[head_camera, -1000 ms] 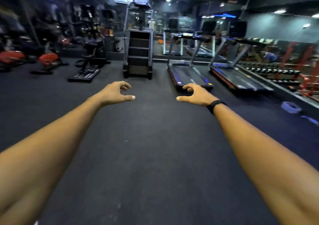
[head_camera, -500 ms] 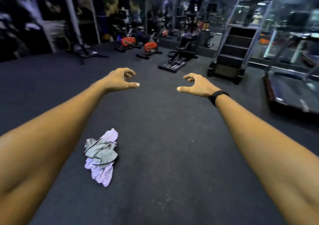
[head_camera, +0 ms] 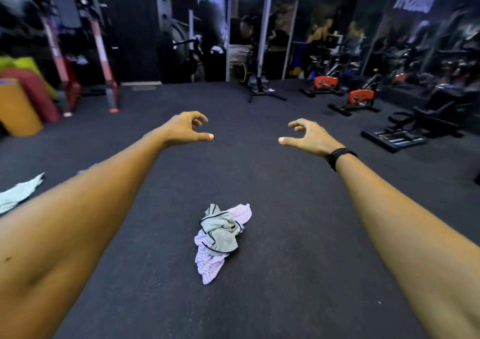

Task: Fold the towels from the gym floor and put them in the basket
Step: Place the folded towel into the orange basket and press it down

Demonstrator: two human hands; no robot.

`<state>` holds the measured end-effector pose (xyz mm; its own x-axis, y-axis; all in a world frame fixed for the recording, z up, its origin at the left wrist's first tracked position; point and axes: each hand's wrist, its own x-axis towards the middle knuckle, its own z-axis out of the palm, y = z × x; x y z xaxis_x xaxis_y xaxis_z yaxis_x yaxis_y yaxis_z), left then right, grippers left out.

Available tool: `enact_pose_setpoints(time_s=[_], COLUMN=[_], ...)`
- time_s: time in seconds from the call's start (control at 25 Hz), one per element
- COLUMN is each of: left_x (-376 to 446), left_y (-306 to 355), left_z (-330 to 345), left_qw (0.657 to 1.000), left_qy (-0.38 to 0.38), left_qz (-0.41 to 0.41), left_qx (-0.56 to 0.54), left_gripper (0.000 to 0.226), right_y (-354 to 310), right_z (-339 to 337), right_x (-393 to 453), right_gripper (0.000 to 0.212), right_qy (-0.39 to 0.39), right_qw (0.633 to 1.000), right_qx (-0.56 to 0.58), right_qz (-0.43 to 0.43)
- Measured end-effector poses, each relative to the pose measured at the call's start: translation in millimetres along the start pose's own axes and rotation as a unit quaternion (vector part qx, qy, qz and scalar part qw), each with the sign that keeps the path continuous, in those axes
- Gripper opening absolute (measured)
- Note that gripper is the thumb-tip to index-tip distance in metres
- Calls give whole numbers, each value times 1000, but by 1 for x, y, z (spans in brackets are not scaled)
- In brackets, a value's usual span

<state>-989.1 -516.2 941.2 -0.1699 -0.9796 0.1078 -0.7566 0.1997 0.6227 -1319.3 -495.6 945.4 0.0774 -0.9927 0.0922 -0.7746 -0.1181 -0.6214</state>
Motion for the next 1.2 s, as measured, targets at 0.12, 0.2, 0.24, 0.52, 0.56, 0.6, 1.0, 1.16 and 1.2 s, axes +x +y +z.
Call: enact_pose_setpoints(time_s=[0.12,0.2,0.24,0.52,0.56,0.6,1.0,1.16,1.2], left_x=[12,20,26,102,121,140,378,438,450], left_y=[-7,-17,-23,-77,-91,-107,-296,-373,-396], left_z=[4,12,17,44,46,49,87,130,150], left_qw=[998,997,996,991,991,990,977,963,959], left_qy=[43,57,58,62,61,57,-86,-132,-145], left_qz=[-38,-61,-74,-115,-119,-124,-188,-229,-238], left_qx=[-4,-6,-10,-29,-33,-35,-45,-49,-50], left_gripper=[58,56,56,55,54,54,56,57,56], right_y=[7,9,11,32,35,39,102,157,177], right_z=[0,5,11,71,83,97,270,353,380], right_x=[46,74,88,203,224,247,479,544,559], right_gripper=[68,66,66,65,64,64,59,57,56], right_qy=[-34,-44,-52,-107,-112,-118,-197,-231,-240], right_qw=[999,998,997,992,991,991,979,968,965], right_qx=[-6,0,3,6,6,4,-31,-41,-42], right_qz=[-29,-49,-53,-68,-67,-64,43,92,101])
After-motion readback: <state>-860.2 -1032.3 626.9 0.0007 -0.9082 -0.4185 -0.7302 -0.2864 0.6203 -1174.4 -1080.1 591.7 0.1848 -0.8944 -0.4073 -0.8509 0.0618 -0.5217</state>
